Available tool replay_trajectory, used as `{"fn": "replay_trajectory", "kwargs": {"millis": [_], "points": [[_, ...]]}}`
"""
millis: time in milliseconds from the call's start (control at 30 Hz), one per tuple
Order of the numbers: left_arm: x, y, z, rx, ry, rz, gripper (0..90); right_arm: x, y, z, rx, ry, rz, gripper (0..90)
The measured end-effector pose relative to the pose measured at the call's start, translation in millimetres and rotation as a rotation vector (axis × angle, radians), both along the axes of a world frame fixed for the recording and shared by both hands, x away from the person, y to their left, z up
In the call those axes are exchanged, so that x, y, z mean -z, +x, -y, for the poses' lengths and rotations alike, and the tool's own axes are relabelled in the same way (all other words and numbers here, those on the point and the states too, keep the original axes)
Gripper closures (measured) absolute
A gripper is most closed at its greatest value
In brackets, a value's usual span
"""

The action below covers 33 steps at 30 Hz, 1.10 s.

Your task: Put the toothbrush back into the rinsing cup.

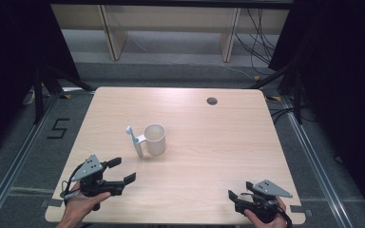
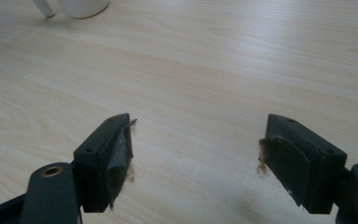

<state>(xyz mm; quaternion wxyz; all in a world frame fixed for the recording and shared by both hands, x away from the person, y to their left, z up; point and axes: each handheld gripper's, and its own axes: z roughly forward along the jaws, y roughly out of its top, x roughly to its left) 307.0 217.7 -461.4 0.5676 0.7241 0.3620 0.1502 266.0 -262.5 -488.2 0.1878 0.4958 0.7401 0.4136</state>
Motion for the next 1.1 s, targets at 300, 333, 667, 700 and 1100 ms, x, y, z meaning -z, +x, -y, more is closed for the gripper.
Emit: {"fn": "replay_trajectory", "kwargs": {"millis": [300,333,667,700,1100], "points": [[2.2,-15.5,-4.2,0.006,0.008,0.005,15.6,-0.3,-0.9,-0.7,0.009,0.010,-0.005,24.9],[2.7,-16.9,-4.3,0.009,-0.003,0.009,15.6,-0.1,-0.2,-0.1,0.000,0.009,-0.006,24.9],[1.0,-32.3,-5.6,0.028,0.030,0.011,15.6,-0.2,-0.3,-0.4,0.002,0.002,0.006,24.8],[1.7,-33.9,-5.6,0.028,0.033,0.006,15.6,-0.1,-0.3,-0.4,0.002,0.002,0.005,24.9],[9.5,-48.5,-10.2,0.038,0.057,-0.017,15.6,0.7,0.2,-1.4,0.004,0.010,-0.001,24.9]]}}
